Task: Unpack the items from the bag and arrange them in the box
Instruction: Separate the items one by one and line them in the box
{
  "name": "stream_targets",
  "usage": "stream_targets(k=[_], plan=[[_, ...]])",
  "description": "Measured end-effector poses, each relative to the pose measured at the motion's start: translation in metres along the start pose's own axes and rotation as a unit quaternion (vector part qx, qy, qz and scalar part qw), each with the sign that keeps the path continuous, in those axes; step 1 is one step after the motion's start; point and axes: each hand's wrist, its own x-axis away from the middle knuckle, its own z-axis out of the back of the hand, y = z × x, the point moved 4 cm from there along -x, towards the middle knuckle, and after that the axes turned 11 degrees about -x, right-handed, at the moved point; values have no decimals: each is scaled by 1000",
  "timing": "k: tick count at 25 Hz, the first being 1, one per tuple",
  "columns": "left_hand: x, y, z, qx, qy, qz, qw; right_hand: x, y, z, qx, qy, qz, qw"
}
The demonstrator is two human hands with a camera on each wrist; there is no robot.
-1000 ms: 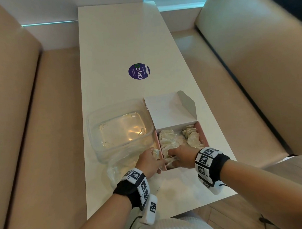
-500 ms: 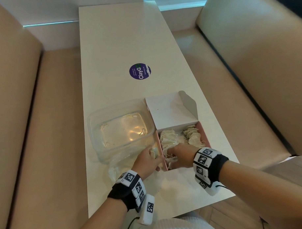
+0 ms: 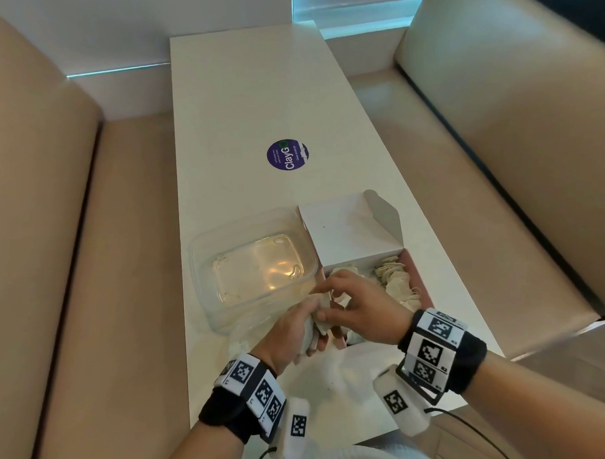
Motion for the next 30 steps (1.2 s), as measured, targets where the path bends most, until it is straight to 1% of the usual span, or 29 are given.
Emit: stream_targets(k=[2, 4, 6, 8, 9, 11, 13, 16, 18, 20, 22, 24, 25, 27, 29, 30], plan=[[5, 3, 1, 37, -4, -5, 999, 0, 3, -1, -56, 16, -9, 998], [12, 8, 5, 63, 8, -27, 998, 0, 4, 2, -131, 28, -16, 991], [20, 13, 11, 41, 28, -48, 998, 0, 2, 7, -198, 30, -18, 980], [23, 14, 15, 21, 60, -46, 997, 2, -1, 9, -264, 20, -28, 964], [24, 13, 18, 15, 81, -39, 996, 4, -2, 8, -276, 15, -29, 961], [26, 14, 22, 5, 122, -34, 992, 7, -3, 4, -261, 3, -27, 965], [27, 15, 25, 2, 159, -42, 986, 8, -1, 1, -215, -8, -36, 976], [29, 11, 31, -7, 199, -35, 979, 10, 0, 0, -145, -7, -44, 988], [30, 9, 30, -40, 194, -35, 980, 11, -2, 0, -164, -5, -45, 985], [32, 12, 27, -51, 170, -36, 984, 9, -4, -2, -188, -19, -54, 980], [34, 15, 23, 0, 157, -21, 987, 7, -6, -5, -208, -23, -49, 977], [36, 15, 25, 98, 160, 3, 982, 7, -8, -2, -240, 3, -37, 970], [36, 14, 26, 157, 158, 14, 975, 8, -10, 0, -267, 19, -35, 963], [37, 12, 29, 287, 146, 24, 947, 9, -12, 6, -323, 29, -35, 945], [37, 11, 32, 379, 137, 20, 915, 12, -17, 8, -343, 5, -39, 938], [36, 9, 32, 404, 135, 18, 904, 14, -20, 7, -345, -15, -46, 938]])
